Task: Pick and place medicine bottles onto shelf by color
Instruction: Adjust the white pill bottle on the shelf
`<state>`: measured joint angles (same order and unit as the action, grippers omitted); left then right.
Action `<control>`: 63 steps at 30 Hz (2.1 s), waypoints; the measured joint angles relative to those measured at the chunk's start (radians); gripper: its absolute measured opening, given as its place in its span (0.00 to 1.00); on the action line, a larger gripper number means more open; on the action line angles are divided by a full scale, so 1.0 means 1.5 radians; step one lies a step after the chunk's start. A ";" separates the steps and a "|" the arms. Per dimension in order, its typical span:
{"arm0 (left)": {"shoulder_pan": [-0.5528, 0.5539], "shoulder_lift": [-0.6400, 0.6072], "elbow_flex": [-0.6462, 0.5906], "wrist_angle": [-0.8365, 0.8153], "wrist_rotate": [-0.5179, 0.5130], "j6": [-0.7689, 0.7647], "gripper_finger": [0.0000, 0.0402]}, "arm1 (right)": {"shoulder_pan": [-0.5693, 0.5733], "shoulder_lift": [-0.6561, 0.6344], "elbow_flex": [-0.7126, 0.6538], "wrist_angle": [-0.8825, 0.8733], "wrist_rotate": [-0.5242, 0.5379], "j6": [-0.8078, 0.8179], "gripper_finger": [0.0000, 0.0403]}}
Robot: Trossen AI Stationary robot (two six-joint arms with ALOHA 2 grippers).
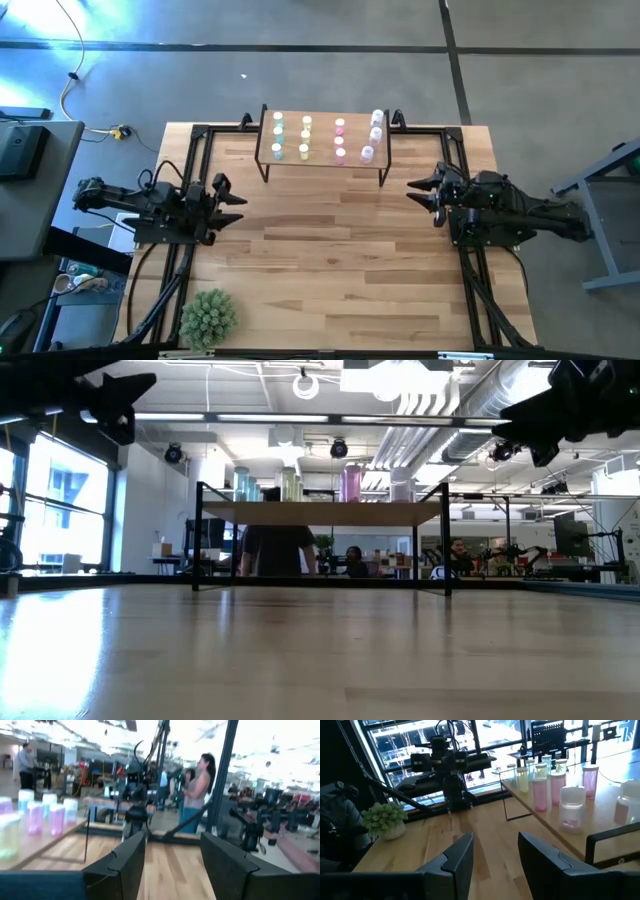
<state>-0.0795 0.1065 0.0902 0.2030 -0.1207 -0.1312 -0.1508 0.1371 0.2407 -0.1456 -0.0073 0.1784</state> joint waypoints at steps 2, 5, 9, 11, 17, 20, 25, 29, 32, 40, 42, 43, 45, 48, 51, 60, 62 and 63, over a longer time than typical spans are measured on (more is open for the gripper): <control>0.000 -0.025 0.000 -0.053 -0.008 -0.002 0.45 | 0.005 -0.016 -0.019 0.000 0.003 0.001 0.36; 0.000 -0.061 0.000 -0.117 -0.036 -0.009 0.45 | 0.011 -0.041 -0.047 0.000 0.012 0.016 0.36; 0.000 -0.068 0.000 -0.153 -0.047 -0.014 0.45 | 0.012 -0.066 -0.076 0.001 0.020 0.060 0.36; 0.000 -0.068 0.000 -0.162 -0.048 -0.009 0.45 | 0.012 -0.067 -0.084 0.016 0.020 0.085 0.36; 0.000 -0.068 0.000 -0.179 -0.069 0.006 0.45 | 0.012 -0.044 -0.084 0.135 0.016 0.084 0.36; 0.000 -0.068 0.000 -0.177 -0.069 0.024 0.45 | 0.011 -0.010 -0.081 0.219 0.027 0.049 0.36; 0.000 -0.068 0.000 -0.178 -0.072 0.025 0.45 | 0.005 0.094 0.004 0.160 0.110 0.039 0.36; 0.000 -0.068 0.000 -0.178 -0.073 0.025 0.45 | 0.004 0.204 0.105 0.108 0.151 0.020 0.36; 0.000 -0.068 0.000 -0.178 -0.080 0.025 0.45 | 0.004 0.288 0.189 0.062 0.189 0.024 0.36; 0.000 -0.068 0.000 -0.178 -0.087 0.026 0.45 | -0.010 0.493 0.410 -0.089 0.248 0.074 0.36; 0.000 -0.068 0.000 -0.178 -0.087 0.035 0.45 | -0.019 0.538 0.455 -0.124 0.248 0.089 0.36; 0.000 -0.068 0.000 -0.178 -0.087 0.042 0.45 | -0.024 0.557 0.474 -0.142 0.248 0.095 0.36; 0.000 -0.068 0.000 -0.178 -0.087 0.057 0.45 | -0.033 0.594 0.509 -0.170 0.246 0.106 0.35; 0.000 -0.068 0.000 -0.178 -0.087 0.060 0.45 | -0.045 0.639 0.546 -0.196 0.227 0.110 0.30; 0.000 -0.068 0.000 -0.178 -0.086 0.050 0.45 | -0.052 0.674 0.571 -0.196 0.196 0.108 0.22; 0.000 -0.068 0.000 -0.178 -0.084 0.037 0.45 | -0.052 0.729 0.591 -0.191 0.190 0.140 0.03; 0.000 -0.068 0.000 -0.178 -0.084 0.037 0.45 | -0.053 0.742 0.591 -0.192 0.190 0.153 0.04; 0.000 -0.068 0.000 -0.177 -0.084 0.037 0.45 | -0.053 0.749 0.591 -0.191 0.191 0.160 0.04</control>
<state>-0.0795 0.0044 0.0906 -0.0632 -0.2470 -0.0757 -0.2298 1.2609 1.1267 -0.4317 0.2792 0.4182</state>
